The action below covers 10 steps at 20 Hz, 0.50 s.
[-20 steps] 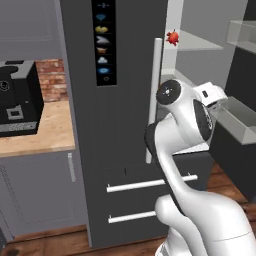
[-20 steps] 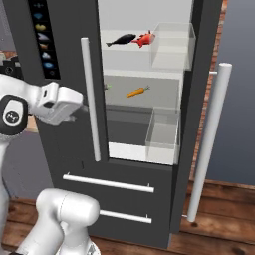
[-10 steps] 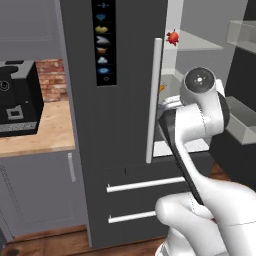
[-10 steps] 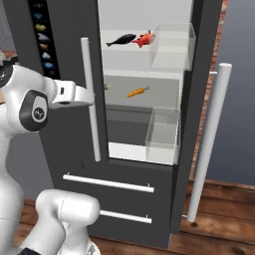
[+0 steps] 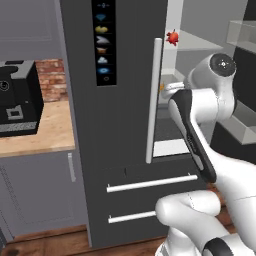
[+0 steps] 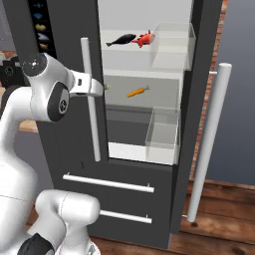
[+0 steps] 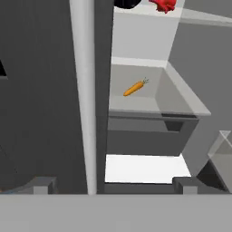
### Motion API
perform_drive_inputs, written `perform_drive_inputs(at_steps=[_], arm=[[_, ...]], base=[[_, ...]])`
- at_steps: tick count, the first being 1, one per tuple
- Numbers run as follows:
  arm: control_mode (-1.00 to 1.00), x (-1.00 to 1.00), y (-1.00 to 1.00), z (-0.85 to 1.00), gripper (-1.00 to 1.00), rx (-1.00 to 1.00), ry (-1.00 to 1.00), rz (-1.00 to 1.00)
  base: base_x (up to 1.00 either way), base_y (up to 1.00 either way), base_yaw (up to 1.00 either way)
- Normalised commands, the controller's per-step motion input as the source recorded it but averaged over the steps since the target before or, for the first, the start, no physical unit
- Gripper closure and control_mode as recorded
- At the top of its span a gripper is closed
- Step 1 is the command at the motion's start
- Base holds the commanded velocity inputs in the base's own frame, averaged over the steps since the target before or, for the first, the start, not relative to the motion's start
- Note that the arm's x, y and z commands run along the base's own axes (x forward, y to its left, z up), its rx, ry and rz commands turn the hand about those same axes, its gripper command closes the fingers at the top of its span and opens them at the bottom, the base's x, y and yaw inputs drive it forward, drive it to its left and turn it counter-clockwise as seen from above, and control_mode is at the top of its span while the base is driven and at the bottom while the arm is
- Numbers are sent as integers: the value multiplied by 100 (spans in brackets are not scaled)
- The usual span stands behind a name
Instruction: Gather the carrot and eggplant from the fridge and place them on a tray on the dining counter. Then gather the fishs from the fridge and place them on the other tray.
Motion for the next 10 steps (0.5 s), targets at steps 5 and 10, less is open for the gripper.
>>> perform_drive_inputs(at_steps=[5, 10], arm=[[-100, 22, 29, 1, -100, 11, -6, 13], [-100, 22, 29, 2, -100, 9, -5, 2]], base=[[0, 0, 0], [0, 0, 0]])
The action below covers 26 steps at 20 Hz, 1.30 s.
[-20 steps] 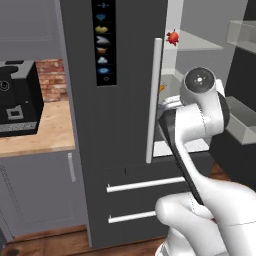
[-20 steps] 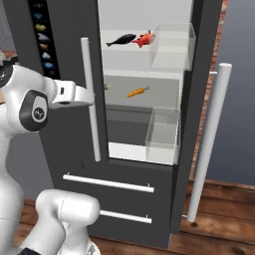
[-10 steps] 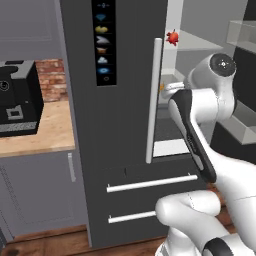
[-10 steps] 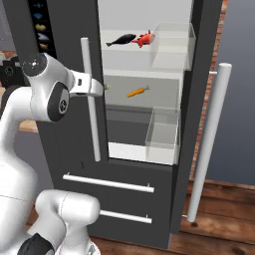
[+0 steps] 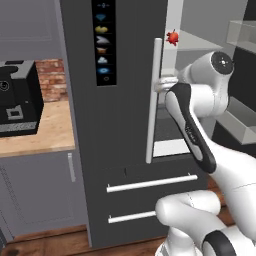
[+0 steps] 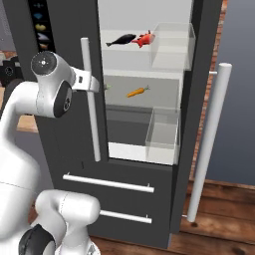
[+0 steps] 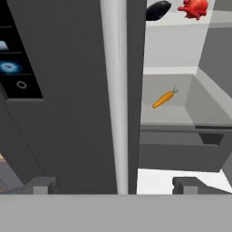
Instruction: Gather the carrot and eggplant from the fridge and place them on a tray on the dining counter. Then gather the fishs from the fridge and place them on the other tray.
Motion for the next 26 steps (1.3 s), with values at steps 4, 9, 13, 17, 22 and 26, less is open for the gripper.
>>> perform_drive_inputs(at_steps=[4, 9, 13, 17, 22, 26], arm=[[-100, 26, 12, 0, -100, 2, -5, 0], [-100, 28, 0, 3, -100, 0, 0, -2], [-100, 40, 0, 1, -100, 0, 0, 0], [-100, 45, 5, 0, -100, 0, 0, 0], [-100, 43, 11, 0, -100, 0, 0, 0], [-100, 35, 12, 0, -100, -2, 0, 0]], base=[[0, 0, 0], [0, 0, 0], [0, 0, 0], [0, 0, 0], [0, 0, 0], [0, 0, 0]])
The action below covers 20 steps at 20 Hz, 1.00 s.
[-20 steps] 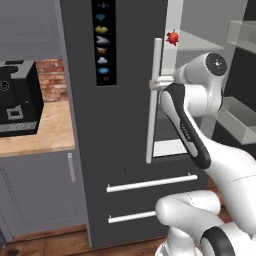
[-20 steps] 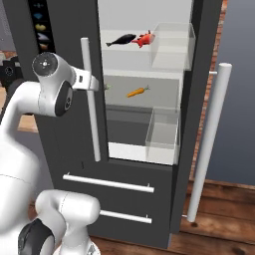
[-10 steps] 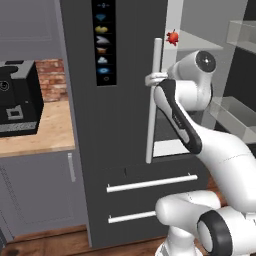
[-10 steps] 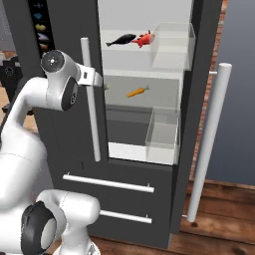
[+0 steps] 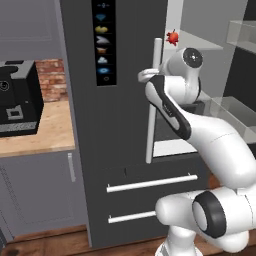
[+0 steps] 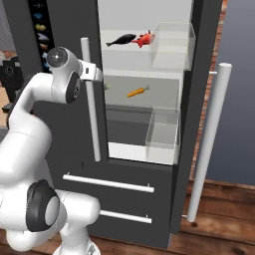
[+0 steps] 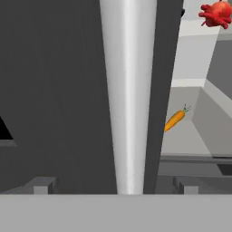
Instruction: Gather the carrot and eggplant from the fridge and place them on a tray on the dining counter. Then gather the fishs from the fridge and place them on the other tray.
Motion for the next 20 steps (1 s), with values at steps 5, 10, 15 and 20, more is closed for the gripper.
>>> perform_drive_inputs(at_steps=[5, 10, 15, 20], arm=[[-100, 23, 0, 0, -100, -2, 0, 0], [-100, 17, 0, 0, -100, -3, 0, 0], [-100, 18, 0, 0, -100, -2, 0, 0], [-100, 22, 0, -3, -100, -1, 0, 0]], base=[[0, 0, 0], [0, 0, 0], [0, 0, 0], [0, 0, 0]])
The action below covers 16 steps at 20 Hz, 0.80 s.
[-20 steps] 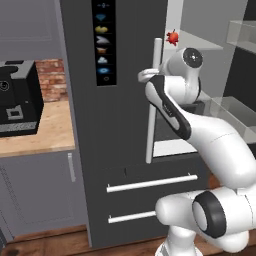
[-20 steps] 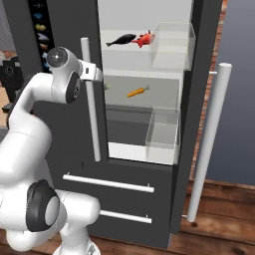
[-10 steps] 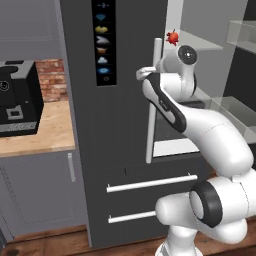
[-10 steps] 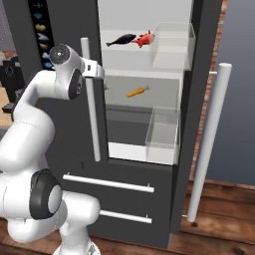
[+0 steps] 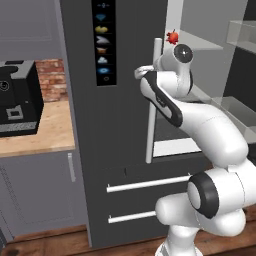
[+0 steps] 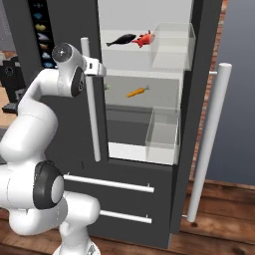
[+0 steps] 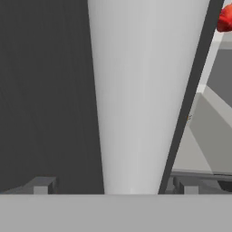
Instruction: Gather the carrot and eggplant from the fridge and place them on a tray on the dining counter. Then gather the fishs from the fridge and place them on the other tray.
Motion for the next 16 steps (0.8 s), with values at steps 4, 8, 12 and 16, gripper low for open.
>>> perform_drive_inputs(at_steps=[4, 8, 12, 16], arm=[[-100, 30, 0, 0, -100, 0, 0, 0], [-100, 35, 0, 0, -100, 1, 0, 0], [-100, 43, 19, -1, 100, 0, 0, 0], [-100, 13, 20, 0, 100, 0, 0, 0]], base=[[0, 0, 0], [0, 0, 0], [0, 0, 0], [0, 0, 0]])
